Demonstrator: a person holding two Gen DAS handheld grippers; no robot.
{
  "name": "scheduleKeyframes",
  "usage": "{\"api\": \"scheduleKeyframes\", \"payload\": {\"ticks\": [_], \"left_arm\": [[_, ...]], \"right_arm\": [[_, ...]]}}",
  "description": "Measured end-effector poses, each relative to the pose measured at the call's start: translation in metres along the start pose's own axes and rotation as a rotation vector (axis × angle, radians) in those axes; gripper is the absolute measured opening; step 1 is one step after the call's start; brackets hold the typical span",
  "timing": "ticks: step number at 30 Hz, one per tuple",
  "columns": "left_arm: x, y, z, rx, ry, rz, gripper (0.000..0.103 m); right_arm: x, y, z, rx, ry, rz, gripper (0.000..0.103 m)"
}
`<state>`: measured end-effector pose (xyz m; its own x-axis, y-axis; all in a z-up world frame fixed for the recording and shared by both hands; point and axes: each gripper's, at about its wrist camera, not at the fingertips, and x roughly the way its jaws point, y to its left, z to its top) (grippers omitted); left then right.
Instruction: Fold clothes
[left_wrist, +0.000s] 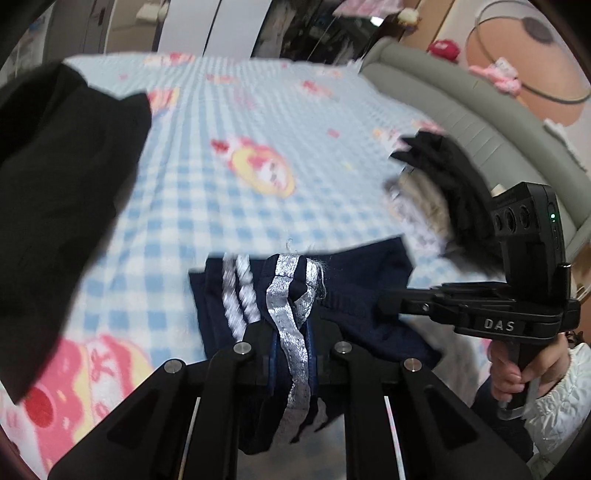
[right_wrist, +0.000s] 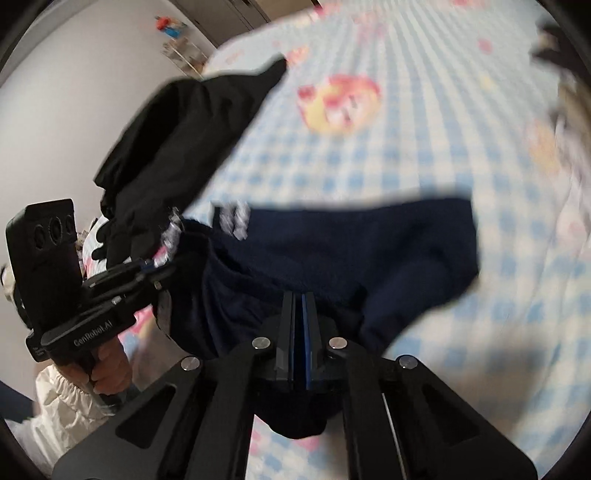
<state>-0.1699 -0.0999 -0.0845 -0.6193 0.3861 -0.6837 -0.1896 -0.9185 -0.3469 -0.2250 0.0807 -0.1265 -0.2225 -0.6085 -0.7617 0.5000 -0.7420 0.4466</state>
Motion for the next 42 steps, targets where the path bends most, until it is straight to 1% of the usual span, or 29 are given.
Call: {"api": "scheduleKeyframes", "payload": {"ticks": [2, 3, 5, 7, 8, 9, 11, 12, 14, 16, 17, 18, 19, 20, 22, 23, 24, 25, 26, 27, 29, 31, 33, 35, 38, 40, 41, 42], "left_arm": [[-0.007, -0.003, 0.006, 0.004, -0.025, -0.009, 0.013], [-0.007, -0.003, 0.008, 0.01, -0.024, -0.012, 0.013], [-0.004, -0.001, 0.008, 0.003, -0.011, -0.01, 0.013], [0.0, 0.003, 0.004, -0.012, 0.005, -0.004, 0.013], [0.001, 0.004, 0.001, -0.018, 0.011, -0.002, 0.013], [0.003, 0.006, -0.001, -0.022, 0.017, -0.003, 0.013], [0.006, 0.007, -0.005, -0.032, 0.025, 0.0, 0.013], [0.007, 0.007, -0.006, -0.032, 0.029, -0.002, 0.013], [0.008, 0.007, -0.008, -0.028, 0.033, -0.003, 0.013], [0.009, 0.007, -0.008, -0.025, 0.035, -0.013, 0.013], [0.01, 0.007, -0.008, -0.027, 0.037, -0.013, 0.013], [0.011, 0.007, -0.008, -0.027, 0.039, -0.013, 0.013], [0.01, 0.007, -0.008, -0.028, 0.037, -0.009, 0.013], [0.011, 0.008, -0.008, -0.03, 0.037, -0.009, 0.013], [0.012, 0.009, -0.009, -0.034, 0.043, -0.009, 0.013], [0.013, 0.01, -0.01, -0.037, 0.046, -0.006, 0.013], [0.013, 0.011, -0.011, -0.04, 0.049, -0.003, 0.013], [0.014, 0.011, -0.013, -0.045, 0.051, 0.0, 0.013], [0.014, 0.012, -0.014, -0.049, 0.053, 0.0, 0.013], [0.014, 0.013, -0.015, -0.052, 0.056, -0.004, 0.013], [0.015, 0.014, -0.017, -0.058, 0.057, -0.002, 0.013], [0.015, 0.013, -0.016, -0.055, 0.055, -0.001, 0.013], [0.012, 0.011, -0.014, -0.049, 0.045, -0.002, 0.013], [0.007, 0.008, -0.01, -0.042, 0.024, -0.003, 0.013], [0.003, 0.011, 0.0, -0.05, -0.005, 0.004, 0.013], [0.016, 0.022, 0.008, -0.082, 0.013, 0.011, 0.013], [0.026, 0.028, 0.011, -0.101, 0.035, 0.02, 0.015], [0.041, 0.036, 0.011, -0.126, 0.085, 0.043, 0.016]], "right_arm": [[-0.017, 0.011, 0.008, -0.052, -0.065, -0.022, 0.001], [-0.023, 0.015, 0.011, -0.066, -0.081, -0.024, 0.001], [-0.024, 0.015, 0.015, -0.065, -0.056, -0.01, 0.002], [-0.019, 0.005, 0.014, -0.01, -0.019, 0.004, 0.013], [-0.015, -0.001, 0.01, 0.011, 0.012, 0.013, 0.029], [-0.011, -0.006, 0.006, 0.032, 0.039, 0.017, 0.043], [-0.003, -0.014, -0.001, 0.056, 0.06, 0.001, 0.044], [0.003, -0.018, -0.005, 0.076, 0.085, 0.009, 0.044], [0.01, -0.022, -0.008, 0.106, 0.107, 0.036, 0.045], [0.015, -0.021, -0.01, 0.097, 0.103, 0.068, 0.045], [0.017, -0.022, -0.01, 0.094, 0.103, 0.058, 0.039], [0.019, -0.022, -0.01, 0.091, 0.102, 0.048, 0.021], [0.019, -0.021, -0.009, 0.086, 0.096, 0.042, 0.011], [0.018, -0.021, -0.008, 0.08, 0.089, 0.037, 0.007], [0.013, -0.018, -0.007, 0.064, 0.074, 0.028, 0.006], [0.013, -0.017, -0.008, 0.062, 0.082, 0.017, 0.006], [0.013, -0.017, -0.008, 0.061, 0.089, 0.004, 0.011], [0.013, -0.019, -0.008, 0.068, 0.098, -0.007, 0.019], [0.014, -0.02, -0.01, 0.071, 0.113, -0.004, 0.043], [0.015, -0.021, -0.011, 0.073, 0.124, 0.002, 0.048], [0.014, -0.021, -0.014, 0.071, 0.123, 0.026, 0.049], [0.014, -0.018, -0.015, 0.054, 0.118, 0.041, 0.043], [0.009, -0.009, -0.011, 0.012, 0.085, 0.043, 0.013], [-0.001, -0.002, -0.007, -0.019, 0.042, -0.001, 0.01], [-0.02, 0.006, 0.003, -0.064, -0.045, -0.035, 0.008], [-0.026, 0.005, 0.015, -0.066, -0.102, -0.058, 0.008], [-0.025, 0.002, 0.02, -0.064, -0.115, -0.074, 0.008], [-0.015, -0.003, 0.024, -0.06, -0.098, -0.084, 0.009]]}}
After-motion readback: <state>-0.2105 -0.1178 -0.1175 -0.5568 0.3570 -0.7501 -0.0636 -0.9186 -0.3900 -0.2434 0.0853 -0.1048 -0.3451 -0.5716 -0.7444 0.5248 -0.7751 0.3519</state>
